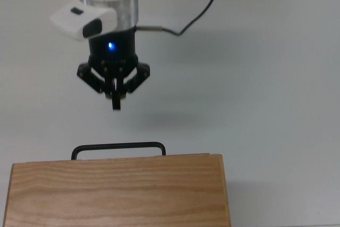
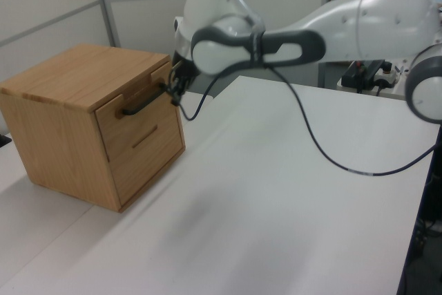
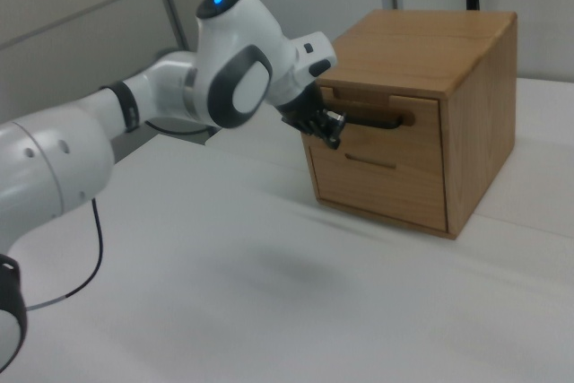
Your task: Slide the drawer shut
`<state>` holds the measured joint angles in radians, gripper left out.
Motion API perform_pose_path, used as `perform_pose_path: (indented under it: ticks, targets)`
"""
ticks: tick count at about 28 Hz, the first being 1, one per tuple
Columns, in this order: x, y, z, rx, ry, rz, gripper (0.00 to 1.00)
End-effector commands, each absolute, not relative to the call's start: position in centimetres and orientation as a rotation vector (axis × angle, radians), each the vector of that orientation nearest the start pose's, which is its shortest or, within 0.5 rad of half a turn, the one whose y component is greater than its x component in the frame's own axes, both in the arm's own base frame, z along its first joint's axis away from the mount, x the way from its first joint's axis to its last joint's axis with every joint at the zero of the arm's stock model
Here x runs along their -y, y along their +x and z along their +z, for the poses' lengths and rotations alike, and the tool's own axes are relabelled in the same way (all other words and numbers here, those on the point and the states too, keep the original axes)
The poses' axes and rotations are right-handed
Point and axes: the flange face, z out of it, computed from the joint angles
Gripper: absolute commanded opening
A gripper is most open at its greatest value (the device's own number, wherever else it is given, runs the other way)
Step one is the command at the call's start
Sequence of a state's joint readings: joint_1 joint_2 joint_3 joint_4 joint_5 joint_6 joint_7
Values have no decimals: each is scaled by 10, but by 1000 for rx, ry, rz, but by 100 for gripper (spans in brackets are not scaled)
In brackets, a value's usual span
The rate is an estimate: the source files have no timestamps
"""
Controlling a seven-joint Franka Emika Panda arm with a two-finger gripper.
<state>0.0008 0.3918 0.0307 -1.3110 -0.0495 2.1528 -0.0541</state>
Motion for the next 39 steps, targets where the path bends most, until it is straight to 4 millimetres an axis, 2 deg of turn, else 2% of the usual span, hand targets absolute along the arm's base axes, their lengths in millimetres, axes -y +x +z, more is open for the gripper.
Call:
perform_pose_path:
  ticks: [1, 4, 5, 7, 9, 14, 16, 17, 18, 19, 20, 23, 27, 39]
  targets:
    - [-20, 678, 584, 163, -3148, -448, 0]
    - [-23, 661, 594, 162, -3162, -307, 0]
    - [-23, 650, 599, 161, -3168, -213, 0]
    - [-22, 642, 602, 155, -3162, -144, 0]
    - [-23, 628, 614, 152, -3150, -73, 0]
    - [-23, 610, 628, 151, -3147, 2, 0]
    - [-24, 610, 629, 154, -3146, 0, 0]
    - [-24, 610, 629, 154, -3146, 2, 8]
    - [-23, 610, 630, 154, -3147, -3, 57]
    - [-21, 609, 631, 149, -3149, -3, 87]
    - [-19, 607, 635, 146, -3153, -10, 100]
    - [-15, 601, 647, 153, -3158, -41, 100]
    - [-15, 597, 653, 150, -3159, -55, 100]
    - [-17, 591, 651, 147, -3160, 7, 100]
